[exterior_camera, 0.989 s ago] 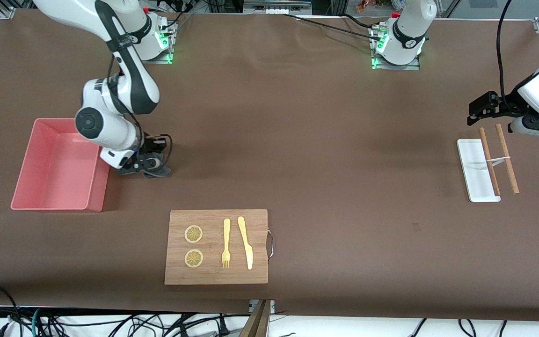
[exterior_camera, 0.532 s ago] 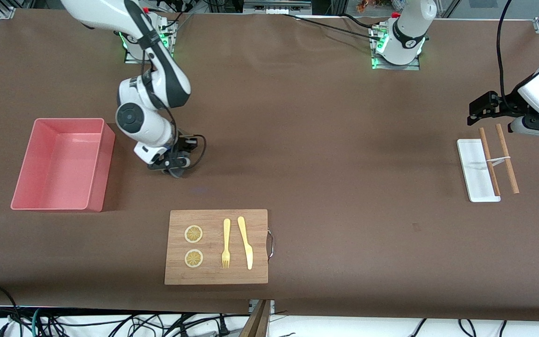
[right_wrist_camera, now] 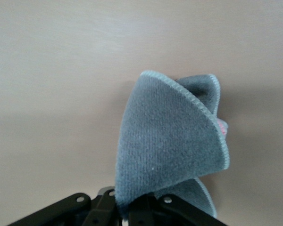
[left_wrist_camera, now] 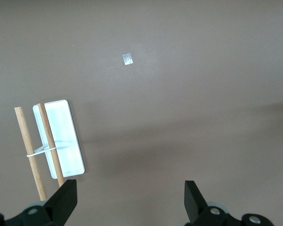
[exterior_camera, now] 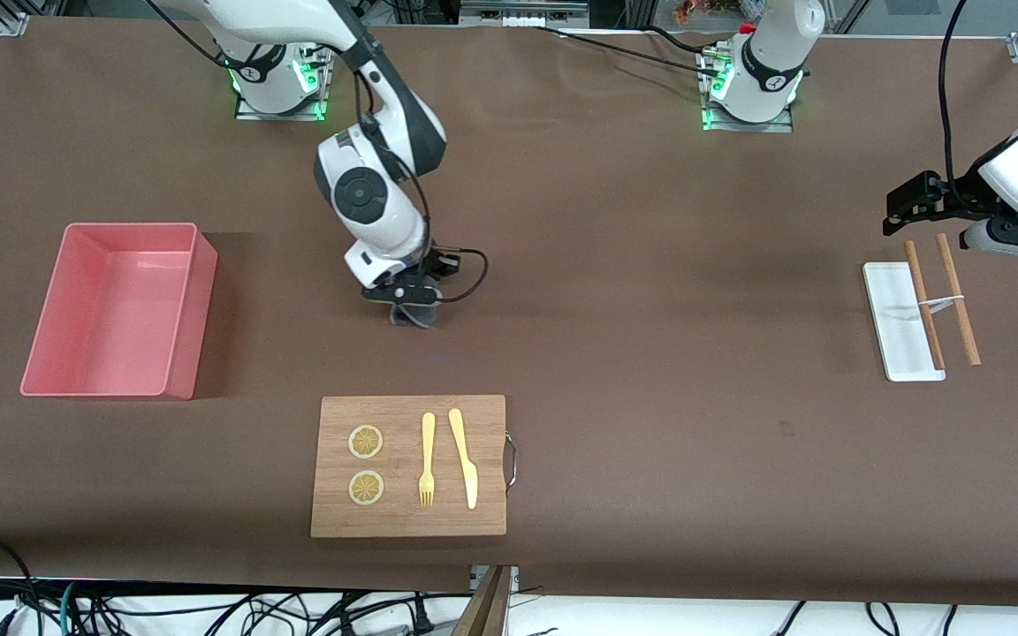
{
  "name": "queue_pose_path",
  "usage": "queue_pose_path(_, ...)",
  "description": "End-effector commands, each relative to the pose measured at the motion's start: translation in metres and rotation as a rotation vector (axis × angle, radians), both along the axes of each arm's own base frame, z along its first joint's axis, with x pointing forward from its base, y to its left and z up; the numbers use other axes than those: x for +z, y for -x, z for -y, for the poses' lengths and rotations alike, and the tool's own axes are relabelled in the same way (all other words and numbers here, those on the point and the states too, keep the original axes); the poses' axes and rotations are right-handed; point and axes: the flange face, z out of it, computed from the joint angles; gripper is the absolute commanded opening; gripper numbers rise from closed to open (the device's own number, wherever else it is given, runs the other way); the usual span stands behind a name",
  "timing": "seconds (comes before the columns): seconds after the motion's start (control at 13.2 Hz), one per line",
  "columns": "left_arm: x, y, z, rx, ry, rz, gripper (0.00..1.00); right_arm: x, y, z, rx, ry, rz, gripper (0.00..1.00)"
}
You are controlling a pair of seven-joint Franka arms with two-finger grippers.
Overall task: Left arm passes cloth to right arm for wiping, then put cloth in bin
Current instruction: 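Wipe the table with the cloth in the right gripper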
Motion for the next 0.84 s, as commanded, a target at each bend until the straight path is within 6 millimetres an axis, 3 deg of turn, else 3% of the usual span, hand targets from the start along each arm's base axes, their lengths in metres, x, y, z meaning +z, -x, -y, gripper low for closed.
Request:
queue_pose_path(0.0,0.009,0.003,0.003,-0.007,-0.003,0.001,1.00,0.017,-0.015,-0.032,-0.068,-0.070,-0.002,0.00)
queue_pose_path(0.23,0.010,0.003,0.002,-0.007,-0.002,0.002,1.00,0.009,-0.018,-0.015,-0.065,-0.042,-0.038,0.00)
queue_pose_path(0.53,0.010,0.003,0.002,-0.007,-0.002,0.002,1.00,-0.008,-0.042,0.073,0.062,0.036,-0.121,0.00)
queue_pose_path(0.76,0.009,0.003,0.003,-0.010,0.001,0.002,1.00,-0.022,-0.059,0.142,0.037,0.056,-0.149,0.00)
